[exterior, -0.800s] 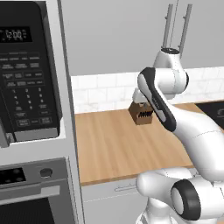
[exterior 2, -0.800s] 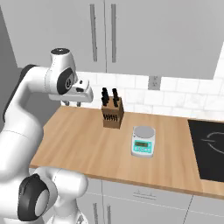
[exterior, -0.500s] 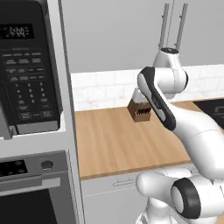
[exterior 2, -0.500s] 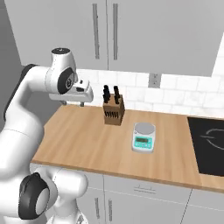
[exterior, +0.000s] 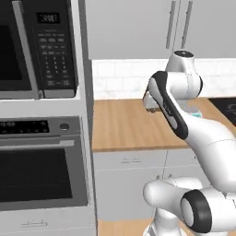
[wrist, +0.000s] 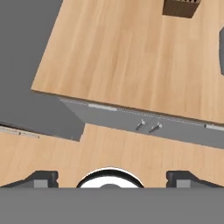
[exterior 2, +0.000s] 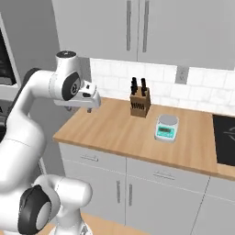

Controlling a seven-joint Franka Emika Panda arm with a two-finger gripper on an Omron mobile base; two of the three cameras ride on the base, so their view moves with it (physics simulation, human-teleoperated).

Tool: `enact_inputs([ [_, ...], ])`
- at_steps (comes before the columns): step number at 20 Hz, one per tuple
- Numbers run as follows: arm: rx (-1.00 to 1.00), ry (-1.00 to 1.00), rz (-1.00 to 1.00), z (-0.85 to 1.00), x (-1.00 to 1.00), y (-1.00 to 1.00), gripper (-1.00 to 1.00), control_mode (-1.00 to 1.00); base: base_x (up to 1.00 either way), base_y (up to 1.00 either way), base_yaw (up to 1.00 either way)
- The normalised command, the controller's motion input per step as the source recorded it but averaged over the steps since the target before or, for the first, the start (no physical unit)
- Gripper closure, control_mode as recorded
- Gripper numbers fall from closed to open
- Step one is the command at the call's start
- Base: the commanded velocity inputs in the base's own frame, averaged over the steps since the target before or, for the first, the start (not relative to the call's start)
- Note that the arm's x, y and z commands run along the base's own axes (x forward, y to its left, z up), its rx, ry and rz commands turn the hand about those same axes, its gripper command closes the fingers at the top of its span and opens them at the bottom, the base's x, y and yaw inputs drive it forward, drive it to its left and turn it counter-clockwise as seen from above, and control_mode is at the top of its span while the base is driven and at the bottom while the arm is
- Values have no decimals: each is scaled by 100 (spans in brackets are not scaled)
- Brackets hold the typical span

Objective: Take a straw from the drawer in front and place it inside the glass cup on the dining counter.

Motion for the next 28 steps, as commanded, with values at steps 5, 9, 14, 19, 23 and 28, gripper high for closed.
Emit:
enact_inputs([
  [5,0,0,0,0,0,0,-100,100,3,-61,69],
  [9,0,0,0,0,0,0,-100,100,4,-76,66],
  [14,0,0,0,0,0,0,-100,100,0,-95,58],
  [19,0,0,0,0,0,0,-100,100,0,-84,38],
  [23,0,0,0,0,0,0,-100,100,0,-72,33],
  [28,0,0,0,0,0,0,-100,100,8,-62,39],
])
